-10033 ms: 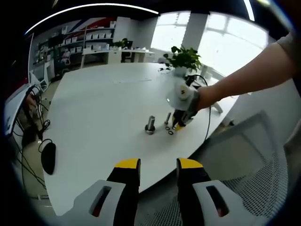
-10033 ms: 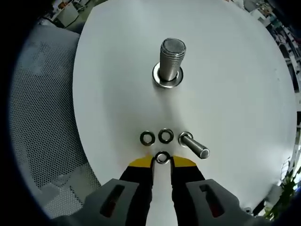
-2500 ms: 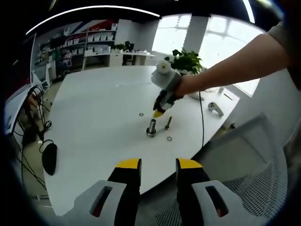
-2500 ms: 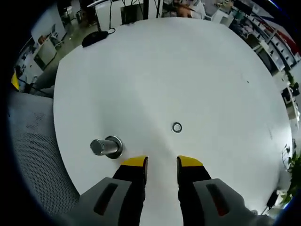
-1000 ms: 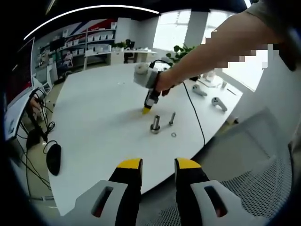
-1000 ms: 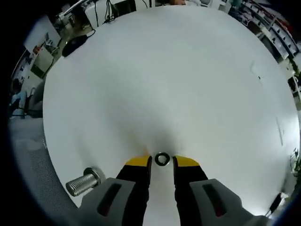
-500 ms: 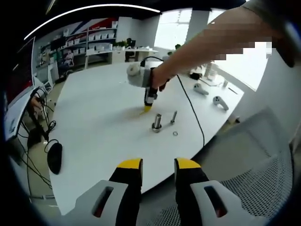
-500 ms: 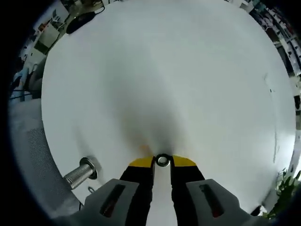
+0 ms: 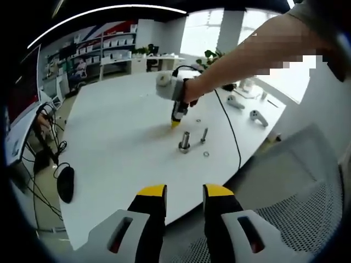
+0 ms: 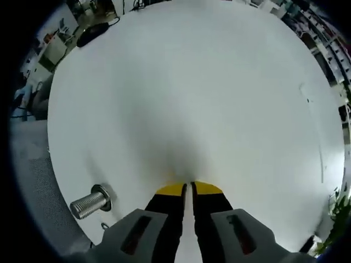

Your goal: Place the washer onto the threaded stud by aligning its center hole with the stud, sliding it down to the base, and recovering from edge contact or off-axis alignment until the washer reaches the visible bottom stop.

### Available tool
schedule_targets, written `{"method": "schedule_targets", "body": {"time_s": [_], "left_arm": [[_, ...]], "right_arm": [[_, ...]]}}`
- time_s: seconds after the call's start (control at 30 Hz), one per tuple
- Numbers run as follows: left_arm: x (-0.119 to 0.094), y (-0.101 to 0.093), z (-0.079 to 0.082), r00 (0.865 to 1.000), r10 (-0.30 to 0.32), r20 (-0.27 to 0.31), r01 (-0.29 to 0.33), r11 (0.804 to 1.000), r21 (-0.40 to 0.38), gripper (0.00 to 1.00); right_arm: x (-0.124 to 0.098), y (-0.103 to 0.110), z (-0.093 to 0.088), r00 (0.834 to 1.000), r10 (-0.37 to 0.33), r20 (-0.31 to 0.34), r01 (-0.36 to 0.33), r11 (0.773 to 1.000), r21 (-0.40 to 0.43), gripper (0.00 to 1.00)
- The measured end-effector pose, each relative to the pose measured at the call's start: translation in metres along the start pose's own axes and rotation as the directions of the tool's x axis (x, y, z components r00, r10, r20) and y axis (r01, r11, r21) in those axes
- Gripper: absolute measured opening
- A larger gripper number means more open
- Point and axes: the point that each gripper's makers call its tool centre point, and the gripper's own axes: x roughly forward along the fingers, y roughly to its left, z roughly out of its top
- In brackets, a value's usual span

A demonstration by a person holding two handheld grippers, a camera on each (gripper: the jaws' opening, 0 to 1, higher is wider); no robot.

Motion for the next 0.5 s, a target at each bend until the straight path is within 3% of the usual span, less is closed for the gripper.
{"method": "schedule_targets", "body": {"time_s": [0.1,0.17,0.2,0.3,0.4,0.5], "left_arm": [[0.0,0.0,0.0,1.0,0.002,0.003,-0.002,1.0,-0.004,0.24],[0.0,0.0,-0.001,1.0,-0.002,-0.005,0.002,1.0,-0.002,0.24],[0.0,-0.001,-0.001,1.0,-0.002,-0.007,0.002,1.0,0.001,0.24],[0.0,-0.001,-0.001,1.0,-0.004,-0.008,0.004,1.0,0.004,0.24],[0.0,-0.001,-0.001,1.0,-0.002,-0.009,0.002,1.0,0.001,0.24],[0.0,0.0,-0.002,1.0,0.0,-0.012,0.0,1.0,0.003,0.24]], "right_arm": [[0.0,0.0,-0.007,1.0,-0.003,0.029,0.004,1.0,-0.02,0.13],[0.0,0.0,-0.006,0.997,-0.011,0.071,0.01,1.0,0.012,0.13],[-0.006,0.007,-0.009,0.996,-0.046,0.078,0.046,0.999,0.003,0.14],[-0.012,0.021,-0.016,0.996,-0.035,0.087,0.034,0.999,0.017,0.15],[-0.007,0.008,-0.019,0.997,-0.008,0.079,0.004,0.999,0.044,0.18],[-0.01,0.004,-0.019,0.997,-0.033,0.065,0.032,0.999,0.011,0.24]]}}
